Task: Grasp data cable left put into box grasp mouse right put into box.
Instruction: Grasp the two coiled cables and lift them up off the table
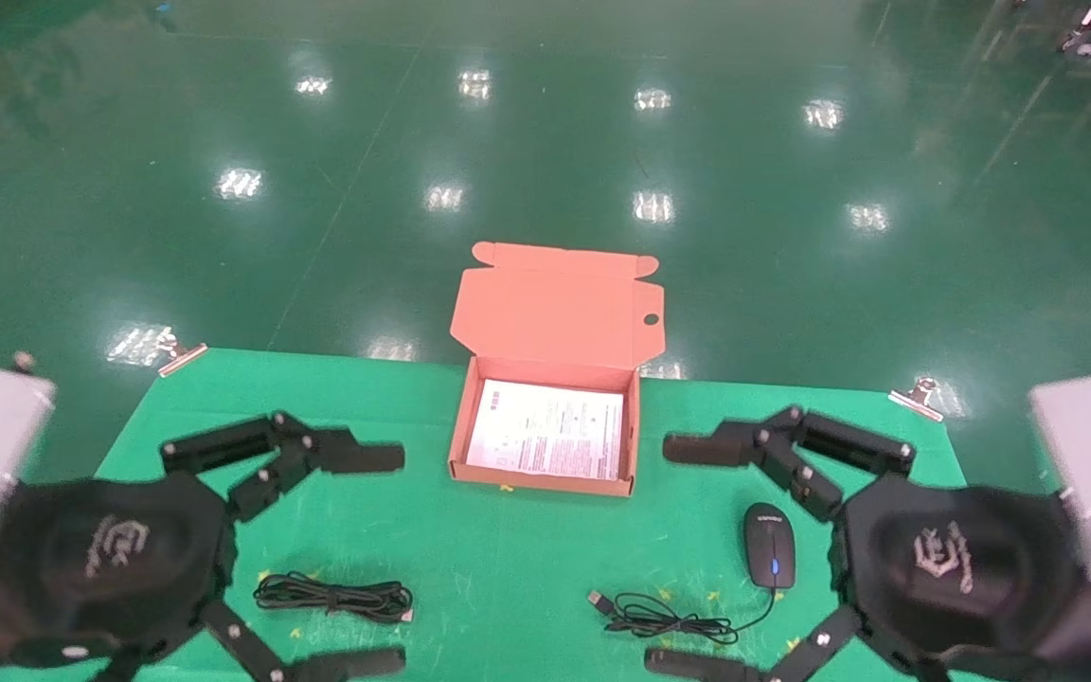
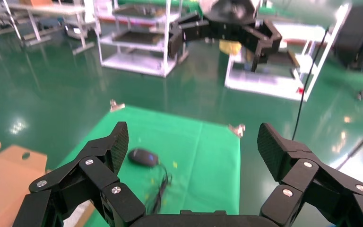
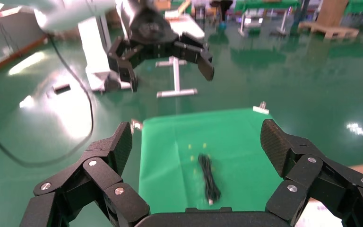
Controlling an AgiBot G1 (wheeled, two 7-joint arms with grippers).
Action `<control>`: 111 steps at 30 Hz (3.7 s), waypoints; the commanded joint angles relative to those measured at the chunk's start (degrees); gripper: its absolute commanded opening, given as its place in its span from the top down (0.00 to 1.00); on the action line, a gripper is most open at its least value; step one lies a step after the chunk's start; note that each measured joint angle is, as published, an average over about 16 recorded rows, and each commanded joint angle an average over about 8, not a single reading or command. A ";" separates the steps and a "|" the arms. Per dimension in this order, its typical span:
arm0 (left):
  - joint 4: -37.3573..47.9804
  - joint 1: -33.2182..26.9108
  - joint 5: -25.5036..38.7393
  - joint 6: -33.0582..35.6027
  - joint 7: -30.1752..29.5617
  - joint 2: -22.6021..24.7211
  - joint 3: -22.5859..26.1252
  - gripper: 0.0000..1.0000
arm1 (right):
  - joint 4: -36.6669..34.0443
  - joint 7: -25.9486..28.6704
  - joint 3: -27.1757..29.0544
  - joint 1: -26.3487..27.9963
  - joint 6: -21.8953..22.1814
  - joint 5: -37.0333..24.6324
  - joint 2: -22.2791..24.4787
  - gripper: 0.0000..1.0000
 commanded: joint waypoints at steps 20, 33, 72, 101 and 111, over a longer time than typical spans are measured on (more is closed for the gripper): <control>-2.93 -13.83 36.28 -2.22 1.57 6.65 13.34 0.00 | 3.13 -10.87 -20.96 20.25 -3.62 -36.75 -4.36 0.00; -3.25 -15.29 58.26 -7.35 3.45 13.51 21.96 0.00 | 3.15 -10.11 -31.68 22.24 1.26 -55.38 -9.80 0.00; 31.83 -16.09 71.54 -19.35 0.12 28.19 25.25 0.03 | -21.03 -13.36 -35.45 14.66 21.54 -66.78 -24.82 0.20; 36.01 -16.92 71.96 -20.42 2.23 29.27 25.62 1.00 | -26.16 -16.03 -34.94 15.14 23.24 -65.54 -26.61 1.00; 35.74 -16.89 71.93 -20.35 2.19 29.19 25.57 1.00 | -25.91 -15.96 -34.95 15.10 23.17 -65.59 -26.53 1.00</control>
